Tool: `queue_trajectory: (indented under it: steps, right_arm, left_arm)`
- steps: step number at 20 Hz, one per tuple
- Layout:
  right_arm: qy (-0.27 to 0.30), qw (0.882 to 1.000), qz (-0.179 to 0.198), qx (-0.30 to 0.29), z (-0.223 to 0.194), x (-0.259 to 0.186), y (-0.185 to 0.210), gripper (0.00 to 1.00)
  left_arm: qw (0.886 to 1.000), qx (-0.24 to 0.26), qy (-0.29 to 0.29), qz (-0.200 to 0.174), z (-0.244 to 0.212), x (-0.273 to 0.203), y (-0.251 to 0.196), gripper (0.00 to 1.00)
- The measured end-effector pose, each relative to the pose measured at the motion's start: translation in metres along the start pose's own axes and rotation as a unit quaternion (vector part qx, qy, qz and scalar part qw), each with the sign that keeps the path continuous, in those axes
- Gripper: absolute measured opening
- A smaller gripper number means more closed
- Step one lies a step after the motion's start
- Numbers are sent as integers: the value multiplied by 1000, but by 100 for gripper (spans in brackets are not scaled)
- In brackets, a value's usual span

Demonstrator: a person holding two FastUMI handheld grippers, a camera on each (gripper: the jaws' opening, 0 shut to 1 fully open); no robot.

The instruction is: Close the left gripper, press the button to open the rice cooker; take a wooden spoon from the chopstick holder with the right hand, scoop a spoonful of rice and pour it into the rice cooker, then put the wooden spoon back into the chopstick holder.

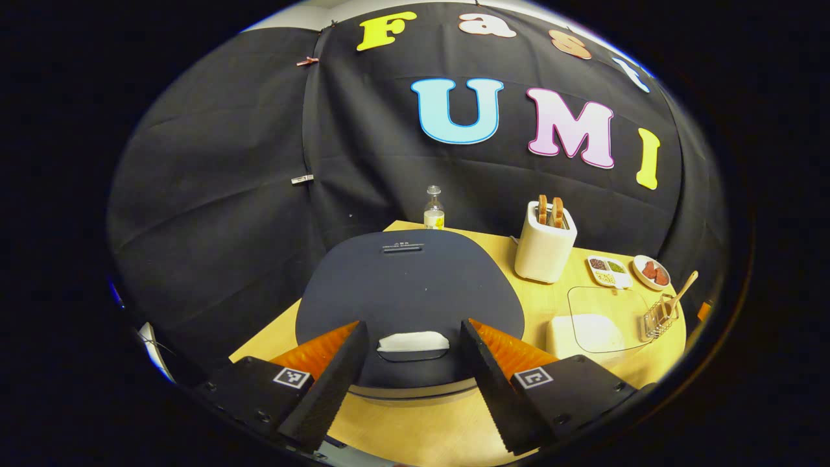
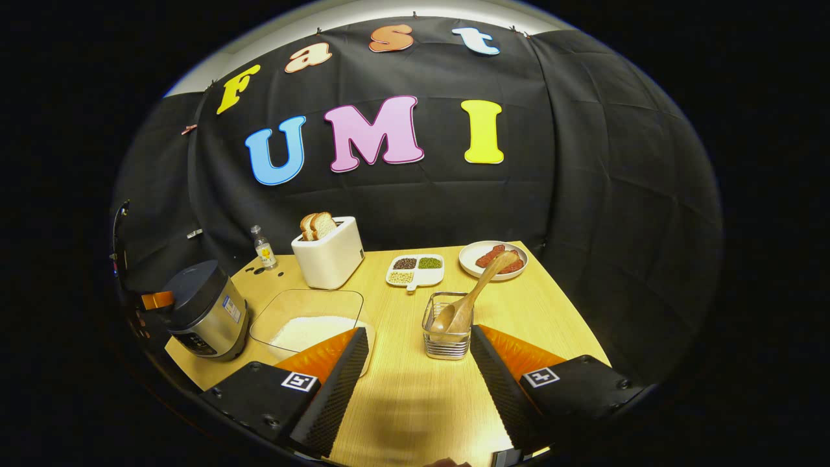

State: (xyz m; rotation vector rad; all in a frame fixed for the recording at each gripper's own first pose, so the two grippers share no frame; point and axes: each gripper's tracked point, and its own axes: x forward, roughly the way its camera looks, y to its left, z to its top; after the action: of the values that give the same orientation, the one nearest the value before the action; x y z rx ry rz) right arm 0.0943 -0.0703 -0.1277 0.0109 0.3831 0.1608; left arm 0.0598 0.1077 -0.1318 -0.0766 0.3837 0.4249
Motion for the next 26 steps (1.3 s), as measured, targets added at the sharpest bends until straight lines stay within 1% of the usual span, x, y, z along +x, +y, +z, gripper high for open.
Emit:
queue_trajectory:
  steps: [2, 5, 7, 9, 11, 14, 16, 19, 20, 23, 26]
  right_arm:
    - [-9, 1000, -3, -7, 6, 0, -6, 99]
    - [-27, 1000, -8, -12, 18, -8, -17, 99]
    - [-50, 999, 3, -7, 31, -22, -12, 99]
    - [-63, 998, 6, -9, 40, -36, -8, 99]
    - [-87, 996, -5, -11, 55, -54, -5, 99]
    - [-128, 991, -23, -16, 73, -86, 7, 98]
    - [-135, 990, -12, -25, 70, -107, 29, 99]
    - [-140, 988, 2, -63, 62, -138, 51, 98]
    - [-143, 987, 0, -72, 61, -147, 51, 99]
    - [-163, 984, -15, -65, 68, -162, 65, 99]
    - [-202, 978, -28, -47, 90, -177, 78, 98]
  left_arm:
    - [1000, 2, -27, -11, 13, -12, -13, 96]
    - [996, 40, -68, -31, 41, -36, -42, 95]
    - [992, 55, -98, -57, 61, -56, -61, 95]
    - [989, 47, -115, -87, 77, -75, -80, 94]
    - [984, 44, -134, -107, 87, -94, -91, 94]
    - [973, 71, -169, -140, 93, -119, -105, 94]
    - [970, 65, -172, -161, 84, -131, -104, 94]
    - [966, 47, -170, -189, 74, -148, -102, 94]
    - [964, 48, -174, -198, 73, -153, -101, 94]
    - [959, 58, -189, -201, 77, -162, -87, 94]
    - [955, 71, -212, -194, 84, -168, -76, 94]
